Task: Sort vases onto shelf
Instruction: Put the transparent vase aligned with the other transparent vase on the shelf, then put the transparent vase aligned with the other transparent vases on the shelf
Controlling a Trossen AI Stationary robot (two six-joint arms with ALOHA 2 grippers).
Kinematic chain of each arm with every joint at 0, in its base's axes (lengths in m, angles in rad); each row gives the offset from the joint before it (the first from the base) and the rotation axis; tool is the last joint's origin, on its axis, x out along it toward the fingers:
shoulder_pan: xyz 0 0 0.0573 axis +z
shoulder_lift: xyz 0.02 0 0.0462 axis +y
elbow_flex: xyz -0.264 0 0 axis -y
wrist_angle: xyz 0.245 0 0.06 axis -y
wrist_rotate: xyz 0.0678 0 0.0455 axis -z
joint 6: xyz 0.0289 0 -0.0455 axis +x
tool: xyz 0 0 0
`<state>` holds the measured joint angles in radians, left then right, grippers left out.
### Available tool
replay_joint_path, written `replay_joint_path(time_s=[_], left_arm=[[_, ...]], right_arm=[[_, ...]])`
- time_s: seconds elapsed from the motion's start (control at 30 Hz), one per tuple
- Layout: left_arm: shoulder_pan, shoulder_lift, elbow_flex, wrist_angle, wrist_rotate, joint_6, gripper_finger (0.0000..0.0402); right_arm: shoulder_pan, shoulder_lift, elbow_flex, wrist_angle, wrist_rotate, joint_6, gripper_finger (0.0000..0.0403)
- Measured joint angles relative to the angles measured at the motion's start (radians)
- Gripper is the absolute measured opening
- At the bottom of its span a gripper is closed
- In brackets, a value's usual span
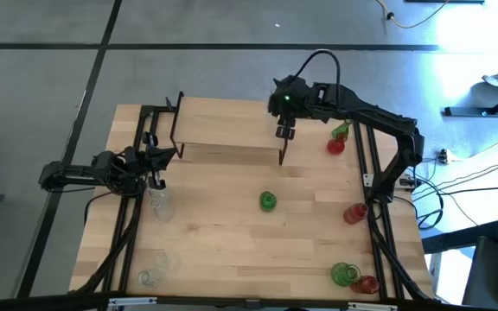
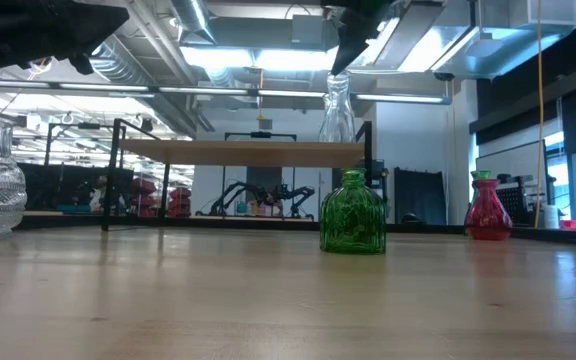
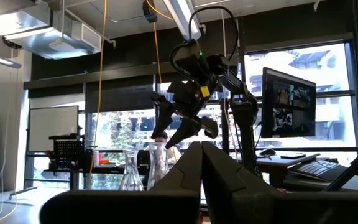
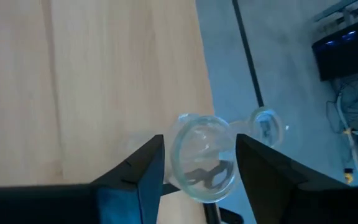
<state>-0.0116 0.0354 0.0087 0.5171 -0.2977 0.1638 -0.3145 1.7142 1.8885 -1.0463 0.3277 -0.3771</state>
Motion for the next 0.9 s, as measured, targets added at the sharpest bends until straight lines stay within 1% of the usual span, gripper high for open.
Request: replay_joint_path(time_s=[0.3, 0.43, 0.6, 0.7, 0.83, 0.9], left_arm=[[0.000, 0.000, 0.000, 0.000, 0.000, 0.005, 0.0000], [0.000, 0.000, 0.000, 0.000, 0.000, 0.004, 0.0000], [0.000, 0.000, 0.000, 0.000, 0.000, 0.004, 0.0000], [0.000, 0.000, 0.000, 0.015, 0.000, 0.003, 0.0000], [0.000, 0.000, 0.000, 0.016, 0.000, -0.019, 0.0000], [0.000, 0.000, 0.000, 0.016, 0.004, -0.021, 0.0000]], right_arm=[[0.002, 0.000, 0.000, 0.056, 0.002, -0.044, 0.0184], [0.037, 0.002, 0.027, 0.031, 0.003, -0.061, 0.0184], [0.160, -0.014, 0.100, -0.067, -0.011, -0.007, 0.0184], [0.248, -0.047, 0.107, -0.128, -0.071, 0.057, 0.0184], [0.363, -0.088, 0.105, -0.228, -0.186, 0.187, 0.0184], [0.415, -0.109, 0.080, -0.240, -0.204, 0.252, 0.0184]])
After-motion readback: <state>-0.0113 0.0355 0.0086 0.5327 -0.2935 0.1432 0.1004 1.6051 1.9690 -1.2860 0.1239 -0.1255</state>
